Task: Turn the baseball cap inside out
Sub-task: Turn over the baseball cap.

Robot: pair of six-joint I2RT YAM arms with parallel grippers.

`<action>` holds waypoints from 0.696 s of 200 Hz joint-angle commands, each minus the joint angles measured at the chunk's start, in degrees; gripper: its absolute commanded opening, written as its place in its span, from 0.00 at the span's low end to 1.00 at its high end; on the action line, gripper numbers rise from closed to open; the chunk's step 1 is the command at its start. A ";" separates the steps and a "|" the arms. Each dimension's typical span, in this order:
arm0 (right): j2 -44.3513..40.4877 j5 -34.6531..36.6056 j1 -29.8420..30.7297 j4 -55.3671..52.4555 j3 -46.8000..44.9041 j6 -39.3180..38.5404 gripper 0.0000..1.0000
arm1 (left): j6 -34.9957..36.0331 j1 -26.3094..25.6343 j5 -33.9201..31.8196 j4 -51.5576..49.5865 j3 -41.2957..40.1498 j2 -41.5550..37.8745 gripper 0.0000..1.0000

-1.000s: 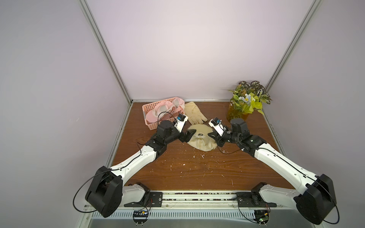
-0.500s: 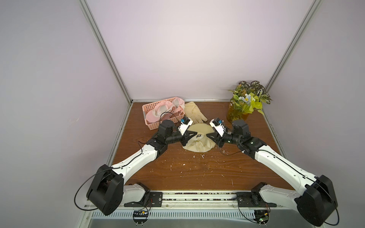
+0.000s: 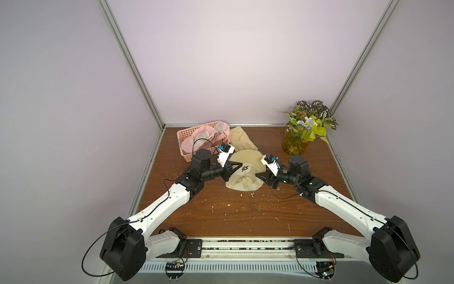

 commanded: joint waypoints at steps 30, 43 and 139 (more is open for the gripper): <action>-0.64 -9.85 0.07 -1.21 -1.54 -1.74 0.41 | -6.35 0.80 -0.80 6.78 4.98 -2.70 0.00; -1.04 -11.27 0.15 -1.13 -1.39 -1.48 0.39 | -6.54 0.84 -2.39 6.38 5.15 -2.93 0.00; -2.56 -18.70 0.11 -3.13 -0.94 -1.17 0.37 | -10.68 1.19 -8.34 5.82 4.65 -3.92 0.00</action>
